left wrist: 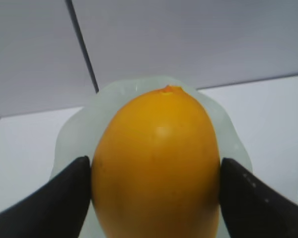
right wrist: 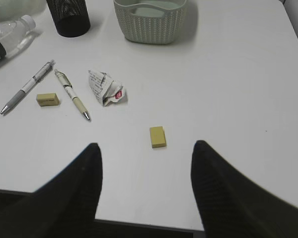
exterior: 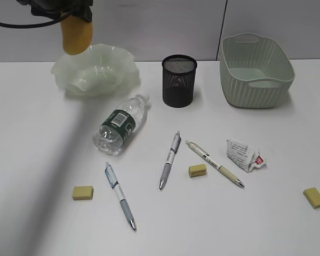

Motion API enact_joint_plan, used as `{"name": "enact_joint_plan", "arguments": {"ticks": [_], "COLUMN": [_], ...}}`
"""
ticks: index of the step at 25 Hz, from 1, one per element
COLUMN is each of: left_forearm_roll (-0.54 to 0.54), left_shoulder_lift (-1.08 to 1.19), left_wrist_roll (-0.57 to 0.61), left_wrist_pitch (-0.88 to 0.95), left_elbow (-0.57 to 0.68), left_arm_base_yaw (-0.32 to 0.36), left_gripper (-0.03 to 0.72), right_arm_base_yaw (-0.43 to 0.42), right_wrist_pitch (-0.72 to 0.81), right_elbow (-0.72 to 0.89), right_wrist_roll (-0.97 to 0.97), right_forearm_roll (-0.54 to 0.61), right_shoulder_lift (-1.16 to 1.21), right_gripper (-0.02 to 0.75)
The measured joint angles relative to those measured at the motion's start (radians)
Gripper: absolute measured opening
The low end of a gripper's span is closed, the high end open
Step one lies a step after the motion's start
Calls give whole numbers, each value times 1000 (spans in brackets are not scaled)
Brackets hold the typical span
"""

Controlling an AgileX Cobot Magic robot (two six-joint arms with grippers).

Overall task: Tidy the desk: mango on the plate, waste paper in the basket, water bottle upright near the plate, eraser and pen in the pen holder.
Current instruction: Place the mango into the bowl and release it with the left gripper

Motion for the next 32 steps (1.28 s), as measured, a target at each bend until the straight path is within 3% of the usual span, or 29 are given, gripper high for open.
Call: {"name": "enact_joint_plan", "arguments": {"ticks": [5, 14, 32], "left_forearm_roll": [0, 0, -2], "left_shoulder_lift": [100, 225, 279], "left_wrist_roll": [0, 0, 0], "left_wrist_pitch": [-90, -195, -50], "left_elbow": [-75, -82, -83], "left_arm_base_yaw": [1, 20, 22], "left_gripper": [580, 580, 580], "right_arm_base_yaw": [0, 0, 0], "right_wrist_pitch": [0, 0, 0], "right_elbow": [0, 0, 0], "right_wrist_roll": [0, 0, 0], "right_forearm_roll": [0, 0, 0], "right_shoulder_lift": [0, 0, 0], "right_gripper": [457, 457, 457]}}
